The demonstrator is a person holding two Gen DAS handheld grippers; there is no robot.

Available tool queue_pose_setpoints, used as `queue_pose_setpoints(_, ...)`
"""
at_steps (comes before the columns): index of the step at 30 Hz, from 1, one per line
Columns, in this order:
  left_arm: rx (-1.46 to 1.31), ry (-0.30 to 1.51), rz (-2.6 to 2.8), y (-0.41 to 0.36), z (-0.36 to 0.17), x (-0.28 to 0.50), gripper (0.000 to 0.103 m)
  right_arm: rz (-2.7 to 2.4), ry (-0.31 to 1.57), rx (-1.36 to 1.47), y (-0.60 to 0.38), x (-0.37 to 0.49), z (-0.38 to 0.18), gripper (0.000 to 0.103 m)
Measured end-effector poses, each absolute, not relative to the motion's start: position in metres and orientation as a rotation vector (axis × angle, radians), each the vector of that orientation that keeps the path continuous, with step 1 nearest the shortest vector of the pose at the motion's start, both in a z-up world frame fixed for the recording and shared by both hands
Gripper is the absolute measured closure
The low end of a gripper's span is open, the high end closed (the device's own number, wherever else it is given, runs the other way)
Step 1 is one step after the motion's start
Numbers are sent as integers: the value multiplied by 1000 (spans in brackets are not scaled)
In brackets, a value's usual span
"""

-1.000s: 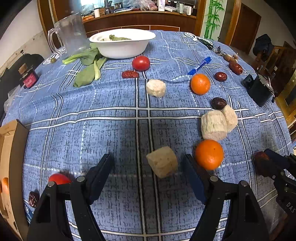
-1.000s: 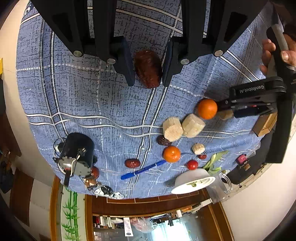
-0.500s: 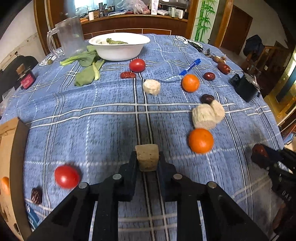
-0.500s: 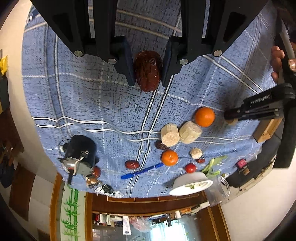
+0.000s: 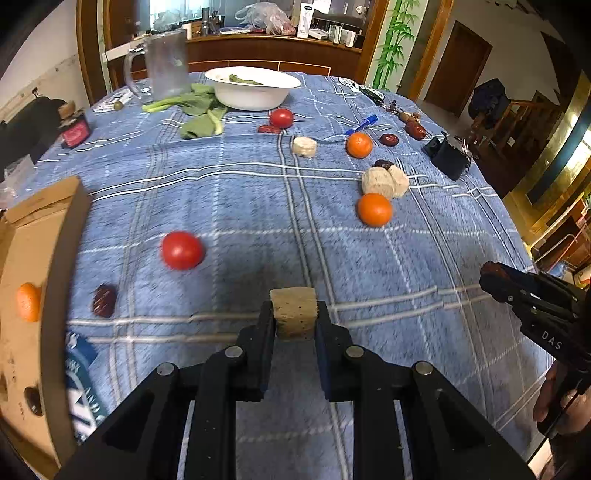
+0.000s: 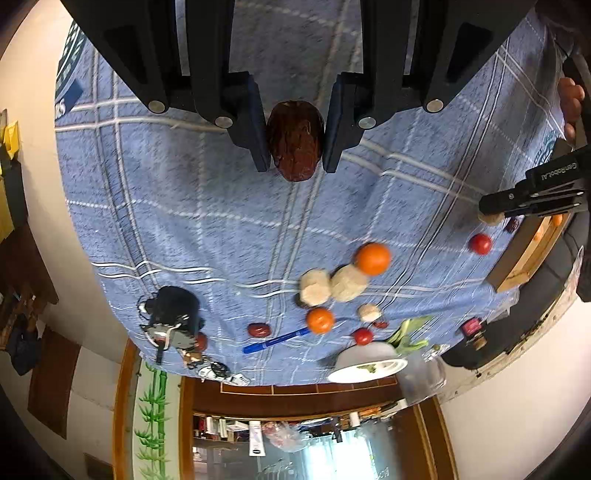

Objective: Organize fruits
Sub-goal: 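Carry the jujube and beige cube with both tools over the cardboard tray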

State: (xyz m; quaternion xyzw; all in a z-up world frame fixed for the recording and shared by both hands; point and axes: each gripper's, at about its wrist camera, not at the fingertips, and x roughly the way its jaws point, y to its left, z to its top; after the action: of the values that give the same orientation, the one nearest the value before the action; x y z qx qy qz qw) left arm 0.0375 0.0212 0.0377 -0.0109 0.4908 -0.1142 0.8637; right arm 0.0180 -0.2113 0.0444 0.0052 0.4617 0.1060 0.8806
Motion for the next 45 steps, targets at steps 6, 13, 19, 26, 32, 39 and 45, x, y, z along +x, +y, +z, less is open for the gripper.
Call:
queue_pose_setpoints(6, -25, 1018, -238, 44, 46, 17, 84, 241, 950, -7, -179, 3, 51, 72)
queue_pose_setpoints(13, -53, 986, -218, 80, 58, 3, 84, 262, 931, -29, -141, -4, 62, 72)
queue_pose_setpoints(19, -85, 964, -198, 110, 68, -5, 83, 274, 920, -43, -110, -4, 67, 72)
queue_pose_setpoints(26, -119, 937, -167, 140, 76, -11, 83, 289, 926, -76, -80, -1, 66, 72)
queue_pose_setpoints(32, -146, 921, -138, 163, 81, -11, 83, 304, 924, -97, -61, 3, 68, 72)
queue_pose_setpoints(39, -175, 907, -72, 202, 85, -11, 83, 345, 898, -116, -29, 12, 79, 72)
queue_pose_setpoints(45, -190, 896, -5, 238, 88, -12, 83, 390, 873, -140, 0, 21, 87, 72)
